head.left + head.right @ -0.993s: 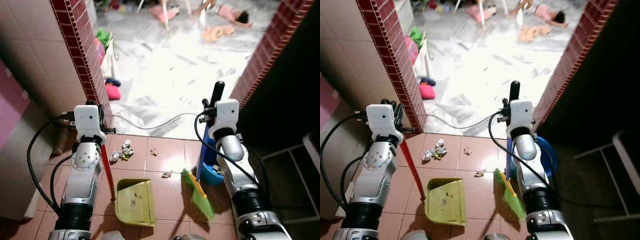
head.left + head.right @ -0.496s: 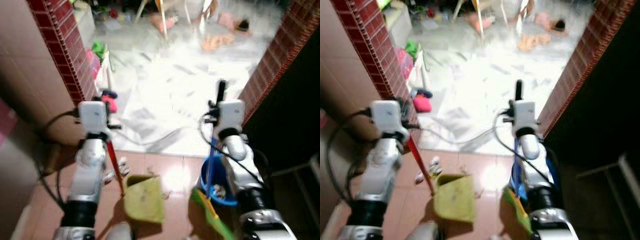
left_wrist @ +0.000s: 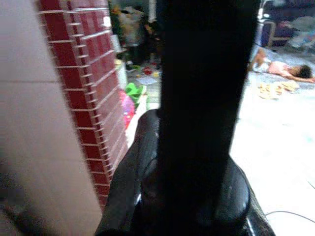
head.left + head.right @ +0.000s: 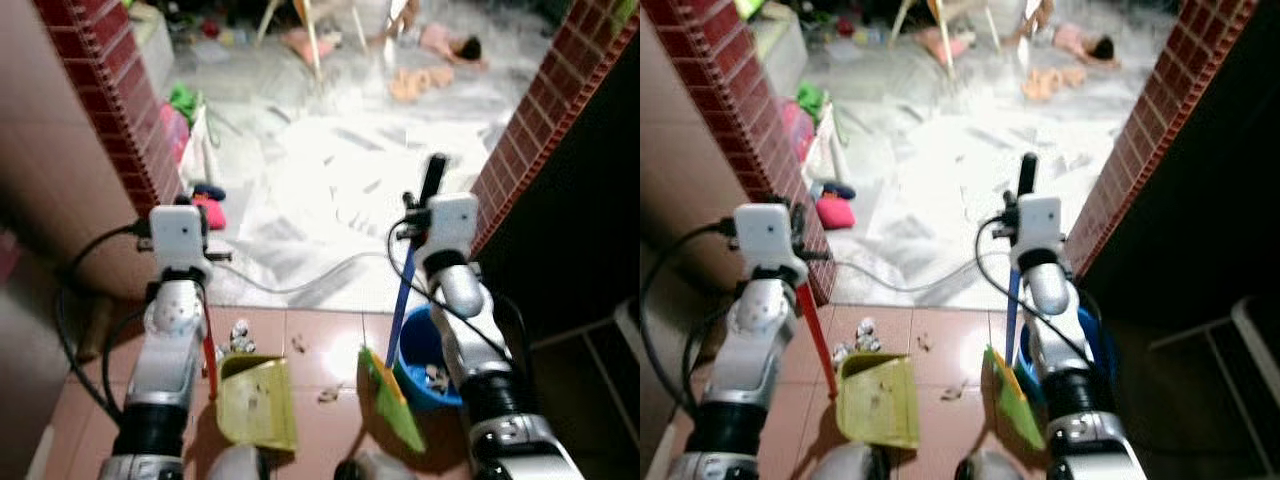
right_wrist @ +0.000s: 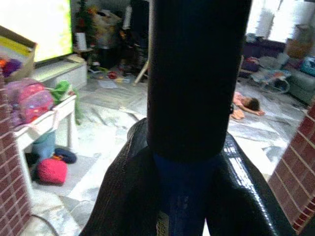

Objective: Sweep floor

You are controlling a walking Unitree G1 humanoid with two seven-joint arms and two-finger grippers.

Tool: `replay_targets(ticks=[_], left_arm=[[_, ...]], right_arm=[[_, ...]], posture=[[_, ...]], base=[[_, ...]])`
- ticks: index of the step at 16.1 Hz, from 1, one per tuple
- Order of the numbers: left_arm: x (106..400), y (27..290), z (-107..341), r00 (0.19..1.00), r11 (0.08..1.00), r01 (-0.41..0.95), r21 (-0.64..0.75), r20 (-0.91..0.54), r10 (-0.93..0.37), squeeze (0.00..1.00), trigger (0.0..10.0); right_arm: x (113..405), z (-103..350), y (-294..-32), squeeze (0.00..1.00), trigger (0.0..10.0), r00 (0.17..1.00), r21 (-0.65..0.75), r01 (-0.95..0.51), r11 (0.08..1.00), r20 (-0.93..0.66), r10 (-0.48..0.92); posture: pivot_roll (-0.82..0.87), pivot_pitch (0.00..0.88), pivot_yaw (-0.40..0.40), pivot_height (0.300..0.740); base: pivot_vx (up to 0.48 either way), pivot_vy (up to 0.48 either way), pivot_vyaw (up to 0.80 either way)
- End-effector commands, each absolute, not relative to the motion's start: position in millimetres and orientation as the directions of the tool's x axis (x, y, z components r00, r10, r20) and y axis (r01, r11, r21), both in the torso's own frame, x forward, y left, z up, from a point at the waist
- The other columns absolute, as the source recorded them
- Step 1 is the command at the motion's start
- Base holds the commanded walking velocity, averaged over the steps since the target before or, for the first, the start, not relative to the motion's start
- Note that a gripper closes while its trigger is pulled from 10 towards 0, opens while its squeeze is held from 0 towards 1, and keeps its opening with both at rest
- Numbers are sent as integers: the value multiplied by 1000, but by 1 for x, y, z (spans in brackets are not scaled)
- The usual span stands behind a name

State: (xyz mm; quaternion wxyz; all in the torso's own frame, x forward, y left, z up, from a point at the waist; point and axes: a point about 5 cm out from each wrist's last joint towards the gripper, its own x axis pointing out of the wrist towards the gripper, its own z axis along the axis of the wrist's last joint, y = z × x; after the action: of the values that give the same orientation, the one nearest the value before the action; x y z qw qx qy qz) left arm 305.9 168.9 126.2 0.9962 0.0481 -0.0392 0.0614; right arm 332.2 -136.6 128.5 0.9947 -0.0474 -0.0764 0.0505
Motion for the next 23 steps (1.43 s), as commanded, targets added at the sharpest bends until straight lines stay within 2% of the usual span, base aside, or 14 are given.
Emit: replay_targets(ticks=[1,4,7,10,13,17,18,20,21,23], left_arm=[[308,168,133,987,986,-128,110,116,115,0,10000],[311,167,126,984,979,-147,144,120,130,0,10000],[318,166,119,987,983,-142,115,95,131,0,10000],[331,155,117,990,988,-117,103,96,107,0,10000],[346,135,119,993,995,-75,72,97,68,0,10000],[348,117,114,997,998,-35,58,78,30,0,10000],[347,113,112,997,998,-22,51,76,18,0,10000],[346,104,104,998,999,-3,33,69,0,0,10000],[348,102,104,998,1000,3,30,69,-5,0,10000],[351,101,105,998,1000,9,30,68,-11,0,10000]], right_arm=[[334,134,-139,0,10000,980,-96,-84,992,171,100],[336,133,-141,0,10000,986,-50,-60,997,154,67],[338,136,-139,0,10000,985,-45,-55,997,159,62],[337,142,-140,0,10000,983,-48,-51,998,176,59],[331,142,-153,0,10000,986,-76,-39,996,160,50],[331,144,-157,0,10000,988,-59,-31,998,146,39],[332,145,-157,0,10000,990,-30,-30,999,136,34],[337,153,-150,0,10000,995,223,-66,973,83,48],[337,157,-144,0,10000,992,394,-127,910,57,114],[334,169,-137,0,10000,969,519,-241,820,80,234]], posture=[[-2,72,-29,740],[-3,75,-29,740],[-29,82,-25,740],[-70,106,-24,740],[-126,145,-46,740],[-159,148,-54,740],[-165,148,-56,740],[-179,136,-56,740],[-188,122,-54,740],[-193,110,-54,740]], base=[[0,0,0],[0,0,0],[0,0,0],[0,0,0],[0,0,0],[0,0,0],[0,0,0],[0,0,0],[0,0,0],[0,0,0]])
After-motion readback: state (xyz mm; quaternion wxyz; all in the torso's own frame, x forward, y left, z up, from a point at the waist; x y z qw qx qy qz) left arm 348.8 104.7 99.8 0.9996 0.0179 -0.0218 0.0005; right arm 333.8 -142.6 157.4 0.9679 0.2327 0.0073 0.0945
